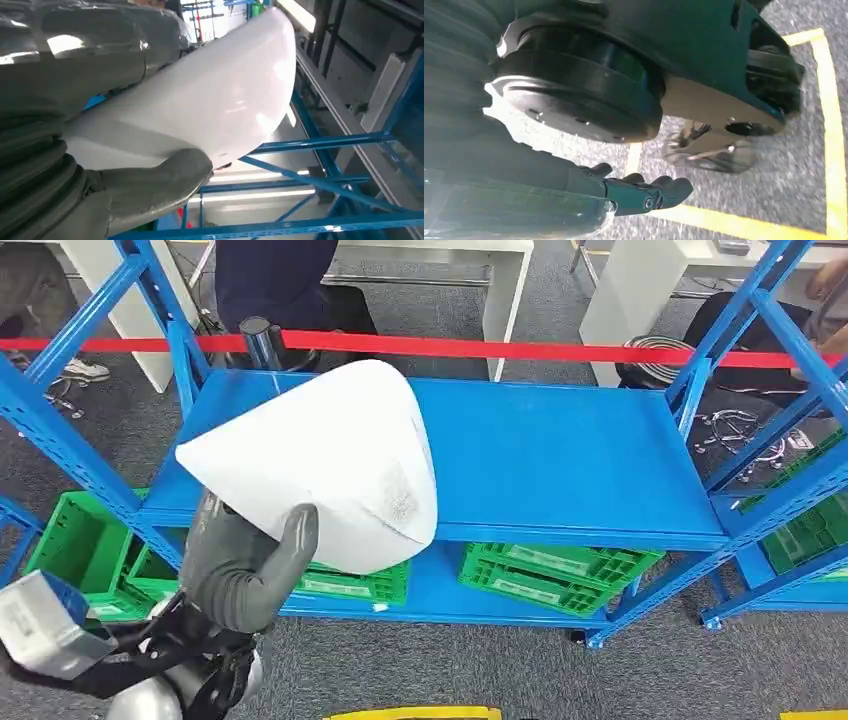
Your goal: Take the parts from the cabinet and place them on the table.
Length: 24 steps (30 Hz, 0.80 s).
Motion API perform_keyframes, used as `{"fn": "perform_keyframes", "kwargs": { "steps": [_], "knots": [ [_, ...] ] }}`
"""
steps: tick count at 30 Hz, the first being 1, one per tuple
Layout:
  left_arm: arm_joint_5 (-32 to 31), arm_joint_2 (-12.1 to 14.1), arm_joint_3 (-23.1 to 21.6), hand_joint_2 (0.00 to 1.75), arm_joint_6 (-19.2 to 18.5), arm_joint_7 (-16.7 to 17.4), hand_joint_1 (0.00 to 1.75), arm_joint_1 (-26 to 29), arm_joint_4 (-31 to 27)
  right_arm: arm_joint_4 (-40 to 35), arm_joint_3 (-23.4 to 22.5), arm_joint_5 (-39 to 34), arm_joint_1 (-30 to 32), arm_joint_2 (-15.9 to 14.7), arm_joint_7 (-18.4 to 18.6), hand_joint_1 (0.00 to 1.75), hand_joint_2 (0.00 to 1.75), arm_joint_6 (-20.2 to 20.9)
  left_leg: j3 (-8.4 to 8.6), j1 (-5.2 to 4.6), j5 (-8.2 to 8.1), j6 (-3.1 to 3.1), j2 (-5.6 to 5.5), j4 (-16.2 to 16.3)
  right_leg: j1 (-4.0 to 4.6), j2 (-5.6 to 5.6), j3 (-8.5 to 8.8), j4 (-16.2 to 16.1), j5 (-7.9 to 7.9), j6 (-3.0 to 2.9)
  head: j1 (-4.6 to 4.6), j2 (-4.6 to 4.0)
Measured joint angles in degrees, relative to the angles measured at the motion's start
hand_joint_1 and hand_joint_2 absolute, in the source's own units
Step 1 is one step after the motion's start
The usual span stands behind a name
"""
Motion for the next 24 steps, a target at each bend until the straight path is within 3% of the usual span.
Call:
{"fn": "perform_keyframes", "kwargs": {
  "steps": [1, 3, 4, 5, 6, 7, 9, 10, 11, 12, 14, 15, 16, 17, 19, 20, 21, 22, 24],
  "knots": [
    [0.0, 0.0, -0.04, 1.75, 0.0, 0.0, 1.75, 0.02, 0.0, 0.0, 0.0, -0.06, 0.0, 0.0, 0.0, 0.0, 1.75, 0.0, -0.53, -0.25, 0.4, 0.05, -0.02, 0.01, 0.07, 0.02, 0.62, 0.37, 0.4, -0.22, 0.06, 0.0],
    [0.0, 0.0, -0.04, 1.75, 0.0, 0.0, 1.75, 0.01, 0.0, 0.0, 0.0, -0.09, -0.02, 0.0, 0.0, 0.0, 1.75, 0.0, -1.26, -0.8, 1.08, 0.11, -0.07, 0.01, 0.5, 0.03, 5.12, -5.63, 3.77, -1.27, 0.22, 0.0],
    [0.0, 0.0, -0.04, 1.75, 0.0, 0.0, 1.75, 0.01, 0.0, 0.0, 0.0, -0.09, -0.09, 0.0, 0.0, 0.0, 1.75, 0.0, -1.48, -1.06, 1.38, 0.14, -0.1, 0.0, 0.91, 0.05, 8.53, -10.99, 5.69, -2.17, 0.35, 0.0],
    [0.0, 0.0, -0.04, 1.75, 0.0, 0.0, 1.75, 0.0, -0.02, 0.0, 0.0, -0.07, -0.19, -0.07, 0.0, 0.0, 1.75, -0.02, -1.57, -1.03, 1.62, 0.12, -0.05, 0.0, 1.57, 0.05, 11.4, -15.63, 6.3, -3.41, 0.35, 0.0],
    [0.0, 0.0, -0.07, 1.75, 0.0, 0.0, 1.75, -0.05, -0.02, 0.02, -0.02, -0.09, -0.3, -0.66, 0.0, 0.0, 1.75, -0.13, -1.91, -1.49, 1.96, -0.3, 0.09, 0.09, 1.76, -0.17, 12.69, -17.89, 5.74, -4.37, -0.07, 0.0],
    [0.0, 0.0, -0.07, 1.75, 0.0, 0.0, 1.75, 0.02, -0.02, -0.04, -0.02, -0.09, -0.25, -0.37, -0.02, 0.0, 1.75, -0.07, -2.08, -0.75, 2.36, -0.67, 0.27, 0.03, 2.13, -0.12, 12.3, -18.1, 6.35, -3.57, 0.0, 0.0],
    [0.0, 0.0, -0.09, 1.75, 0.0, 0.0, 1.75, -0.03, -0.02, -0.02, -0.06, -0.11, -0.3, -0.37, -0.02, 0.0, 1.75, -0.11, -2.31, -0.4, 3.07, -1.35, 0.29, -0.15, 2.46, 0.07, 11.88, -18.32, 6.9, -3.98, 0.35, 0.0],
    [0.0, 0.0, -0.09, 1.75, 0.0, 0.0, 1.75, -0.01, -0.04, 0.0, -0.07, -0.11, -0.14, -0.37, -0.02, 0.0, 1.75, -0.09, -2.39, -0.71, 3.12, -1.63, 0.19, -0.18, 1.95, -0.1, 11.89, -19.47, 7.85, -3.91, 0.35, 0.0],
    [0.0, 0.04, -0.13, 1.75, 0.0, 0.0, 1.75, 0.01, -0.02, 0.02, -0.13, -0.11, -0.22, -0.42, -0.02, 0.0, 1.75, -0.13, -2.82, -0.55, 1.76, -1.94, 0.17, 0.46, 1.66, -0.52, 12.0, -20.06, 8.63, -3.52, 0.28, 0.0],
    [0.0, 0.07, -0.13, 1.75, 0.0, 0.0, 1.75, -0.09, -0.02, 0.0, -0.22, -0.11, -0.29, -0.33, -0.02, 0.0, 1.75, -0.11, -3.67, -0.4, -1.18, -2.25, 0.1, 2.71, 1.58, -0.5, 11.41, -20.26, 9.2, -4.03, 0.07, 0.0],
    [0.0, 0.09, -0.26, 1.75, 0.0, 0.02, 1.75, 0.01, 0.0, 0.0, -0.24, -0.11, -0.32, -0.15, -0.02, 0.0, 1.75, -0.09, -6.23, 0.02, -6.99, -3.07, 0.08, 10.96, 1.4, -0.52, 9.98, -20.03, 10.1, -3.87, -0.24, 0.0],
    [0.0, 0.13, -0.28, 1.75, 0.0, 0.02, 1.75, 0.0, 0.0, 0.0, -0.24, -0.11, -0.26, -0.11, -0.02, 0.0, 1.75, -0.07, -7.16, 0.25, -8.41, -3.47, 0.1, 14.5, 1.31, -0.63, 9.17, -19.75, 10.51, -3.76, -0.33, 0.0],
    [0.0, 0.15, -0.31, 1.75, 0.0, 0.02, 1.75, 0.01, 0.0, 0.0, -0.24, -0.11, -0.21, -0.04, -0.02, 0.0, 1.75, -0.07, -7.1, 0.41, -8.1, -3.76, 0.14, 15.8, 1.15, -0.7, 8.34, -19.42, 10.82, -3.54, -0.33, 0.0],
    [0.0, 0.18, -0.31, 1.75, 0.0, 0.02, 1.75, 0.01, 0.0, 0.0, -0.24, -0.11, -0.19, -0.04, -0.02, 0.0, 1.75, -0.09, -5.9, 0.6, -6.59, -4.03, 0.19, 14.83, 0.98, -0.73, 7.53, -18.96, 11.09, -3.29, -0.42, 0.0],
    [0.0, 0.2, -0.33, 1.75, 0.0, 0.02, 1.75, -0.01, 0.0, 0.0, -0.28, -0.11, -0.27, 0.0, -0.02, 0.0, 1.75, -0.09, -0.25, 1.08, -2.62, -4.67, 0.36, 7.11, 0.48, -0.73, 5.8, -17.56, 11.36, -2.84, -0.48, 0.0],
    [0.0, 0.2, -0.33, 1.75, 0.0, 0.02, 1.75, -0.03, 0.0, 0.0, -0.28, -0.11, -0.32, -0.02, -0.02, 0.0, 1.75, -0.09, 3.01, 1.43, -2.42, -4.98, 0.42, 2.35, 0.4, -0.67, 5.07, -16.66, 11.4, -2.5, -0.72, 0.0],
    [0.0, 0.17, -0.37, 1.75, -0.02, 0.09, 1.75, -0.05, -0.02, 0.0, -0.31, -0.11, -0.31, -0.04, -0.02, 0.0, 1.75, -0.09, 4.39, 0.95, -3.69, -4.85, 0.2, 0.15, 0.53, -0.44, 4.23, -15.97, 11.45, -2.03, -1.25, 0.0],
    [0.0, 0.2, -0.39, 1.75, 0.0, 0.07, 1.75, 0.04, -0.04, 0.0, -0.31, -0.09, -0.26, 0.0, -0.02, 0.0, 1.75, -0.09, 3.67, 0.97, -3.43, -3.98, 0.09, 0.58, 0.58, -0.46, 4.19, -15.79, 11.7, -1.59, -1.05, 0.0],
    [0.0, 0.2, -0.37, 1.75, 0.0, 0.11, 1.75, 0.01, -0.04, 0.0, -0.33, -0.07, -0.2, 0.0, -0.02, 0.0, 1.75, -0.09, 3.16, 0.66, -3.14, -2.89, 0.05, 0.57, 0.39, -0.37, 4.05, -15.99, 12.56, -0.82, -0.81, 0.0]
  ]
}}
